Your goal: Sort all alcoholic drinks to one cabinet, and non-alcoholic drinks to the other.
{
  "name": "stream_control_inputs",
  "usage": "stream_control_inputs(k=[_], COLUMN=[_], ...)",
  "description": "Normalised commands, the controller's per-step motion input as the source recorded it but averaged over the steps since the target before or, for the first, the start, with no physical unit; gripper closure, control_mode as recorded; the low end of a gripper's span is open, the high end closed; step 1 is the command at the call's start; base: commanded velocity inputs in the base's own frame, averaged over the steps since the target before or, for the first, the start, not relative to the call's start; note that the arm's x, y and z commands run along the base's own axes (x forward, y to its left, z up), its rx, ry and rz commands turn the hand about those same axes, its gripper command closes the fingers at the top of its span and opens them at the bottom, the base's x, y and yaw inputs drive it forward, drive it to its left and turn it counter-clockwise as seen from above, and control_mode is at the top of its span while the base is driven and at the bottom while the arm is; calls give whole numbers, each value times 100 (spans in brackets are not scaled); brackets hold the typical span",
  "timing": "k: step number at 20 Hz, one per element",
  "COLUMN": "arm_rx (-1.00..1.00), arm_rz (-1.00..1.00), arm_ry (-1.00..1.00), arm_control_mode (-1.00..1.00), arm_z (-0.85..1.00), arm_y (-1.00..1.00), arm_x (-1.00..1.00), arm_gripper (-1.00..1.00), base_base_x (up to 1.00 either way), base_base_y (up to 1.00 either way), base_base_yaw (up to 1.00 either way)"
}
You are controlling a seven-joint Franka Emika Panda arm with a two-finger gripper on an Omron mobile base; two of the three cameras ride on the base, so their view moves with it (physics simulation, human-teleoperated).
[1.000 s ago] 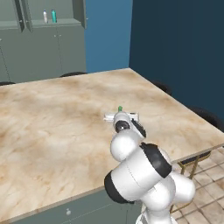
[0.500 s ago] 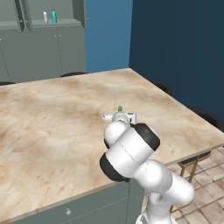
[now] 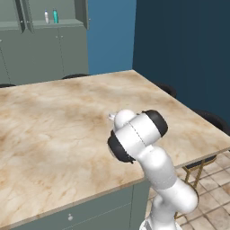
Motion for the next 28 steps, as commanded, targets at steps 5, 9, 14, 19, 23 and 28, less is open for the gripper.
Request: stream_control_inputs(k=[5, 9, 14, 19, 23, 28], arm_rx=[3, 2, 1, 1, 0, 0], arm_rz=[4, 4, 6, 1, 0, 0], arm_ry=[0, 0, 1, 3, 0, -2], arm_control_mode=[-100, -100, -100, -100, -100, -100], arm_z=[-5, -10, -12, -1, 0, 0], arm_y=[-3, 0, 1, 5, 0, 0], arm_x=[18, 14, 12, 4, 0, 0], arm_gripper=[-100, 100, 100, 100, 100, 100], base_base_x=[0, 0, 0, 0, 0, 0], base_base_y=[0, 0, 0, 0, 0, 0], base_base_yaw=[0, 0, 0, 0, 0, 0])
